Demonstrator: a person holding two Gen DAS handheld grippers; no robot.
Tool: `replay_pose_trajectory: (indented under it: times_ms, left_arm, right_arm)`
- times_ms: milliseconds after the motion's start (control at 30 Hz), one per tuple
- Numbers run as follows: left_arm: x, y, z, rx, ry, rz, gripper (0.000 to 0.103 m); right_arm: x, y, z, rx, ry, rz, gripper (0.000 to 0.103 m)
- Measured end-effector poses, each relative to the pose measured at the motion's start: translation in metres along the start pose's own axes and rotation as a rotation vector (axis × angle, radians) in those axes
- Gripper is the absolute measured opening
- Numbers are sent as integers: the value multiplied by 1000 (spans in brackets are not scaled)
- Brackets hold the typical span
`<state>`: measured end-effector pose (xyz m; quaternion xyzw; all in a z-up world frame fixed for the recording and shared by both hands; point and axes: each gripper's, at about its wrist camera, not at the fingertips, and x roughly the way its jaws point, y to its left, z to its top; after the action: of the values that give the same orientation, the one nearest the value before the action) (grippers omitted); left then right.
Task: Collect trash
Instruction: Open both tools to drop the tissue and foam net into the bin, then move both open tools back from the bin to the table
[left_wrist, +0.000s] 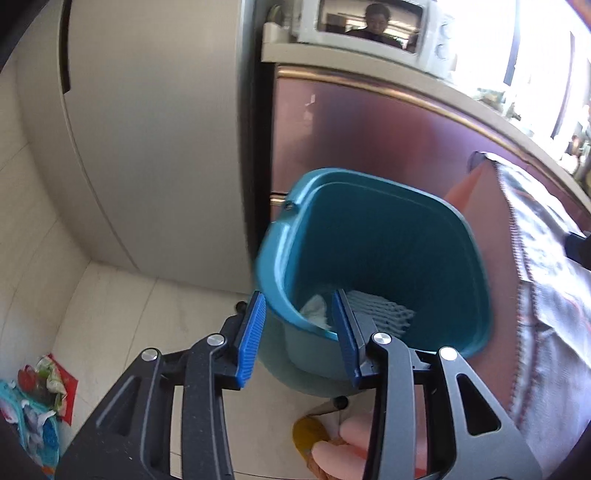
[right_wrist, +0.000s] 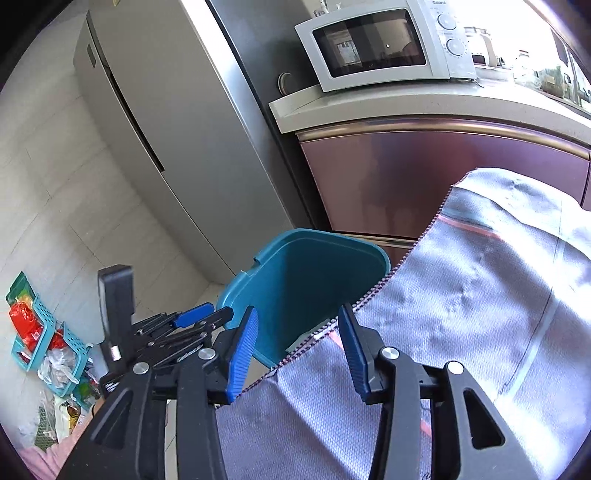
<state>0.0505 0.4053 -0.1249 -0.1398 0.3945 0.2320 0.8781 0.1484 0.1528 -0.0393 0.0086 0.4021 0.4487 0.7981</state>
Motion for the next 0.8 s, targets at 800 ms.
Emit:
replay_pose_trajectory:
  times_ms: [800]
  left_arm:
    - [8,-3,10,-100,-17,23,37]
  right_arm:
    - [-28,-23,-28,78,-13,29,47]
